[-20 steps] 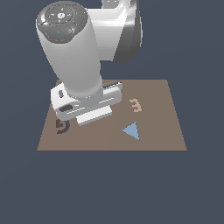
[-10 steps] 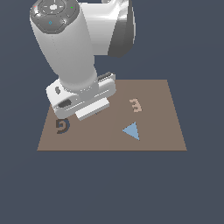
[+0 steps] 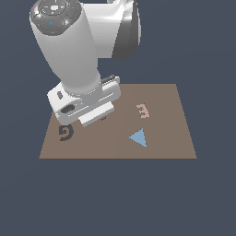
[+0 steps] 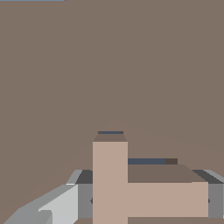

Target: Insert a designated object into the corresponding slot on a board.

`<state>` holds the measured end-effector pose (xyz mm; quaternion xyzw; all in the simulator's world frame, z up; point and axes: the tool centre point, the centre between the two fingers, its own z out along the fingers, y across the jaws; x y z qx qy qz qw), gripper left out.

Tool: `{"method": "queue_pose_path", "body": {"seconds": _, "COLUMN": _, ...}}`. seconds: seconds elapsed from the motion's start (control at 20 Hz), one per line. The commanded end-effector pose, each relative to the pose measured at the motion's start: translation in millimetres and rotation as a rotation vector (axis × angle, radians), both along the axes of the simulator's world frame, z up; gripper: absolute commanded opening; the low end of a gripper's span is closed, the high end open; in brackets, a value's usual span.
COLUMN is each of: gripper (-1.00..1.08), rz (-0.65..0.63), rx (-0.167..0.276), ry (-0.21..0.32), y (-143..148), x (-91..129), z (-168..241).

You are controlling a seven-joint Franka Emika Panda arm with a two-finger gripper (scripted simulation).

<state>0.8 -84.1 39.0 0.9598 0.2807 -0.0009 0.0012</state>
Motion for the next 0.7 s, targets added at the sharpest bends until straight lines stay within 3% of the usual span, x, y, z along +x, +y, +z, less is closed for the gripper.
{"method": "queue_pose_path", "body": {"seconds": 0.0, "gripper": -1.00, "rz": 0.002, "rx": 0.001, "ry": 0.000, "y": 0.0, "x": -0.2, "z": -4.7}}
{"method": "queue_pose_path", "body": {"seconds": 0.15, "gripper": -1.00, "rz": 0.003, "rx": 0.001, "ry": 0.000, "y": -0.2, "x": -0.2, "z": -8.3}}
{"method": "queue_pose_path", "body": {"seconds": 0.2, "gripper": 1.00, "rz": 0.003, "rx": 0.001, "ry": 0.000, "y": -0.2, "x": -0.2, "z": -8.3}}
{"method": "queue_pose_path", "body": {"seconds": 0.65, "gripper": 1.00, "rz": 0.003, "rx": 0.001, "ry": 0.000, "y": -0.2, "x": -0.2, "z": -8.3}}
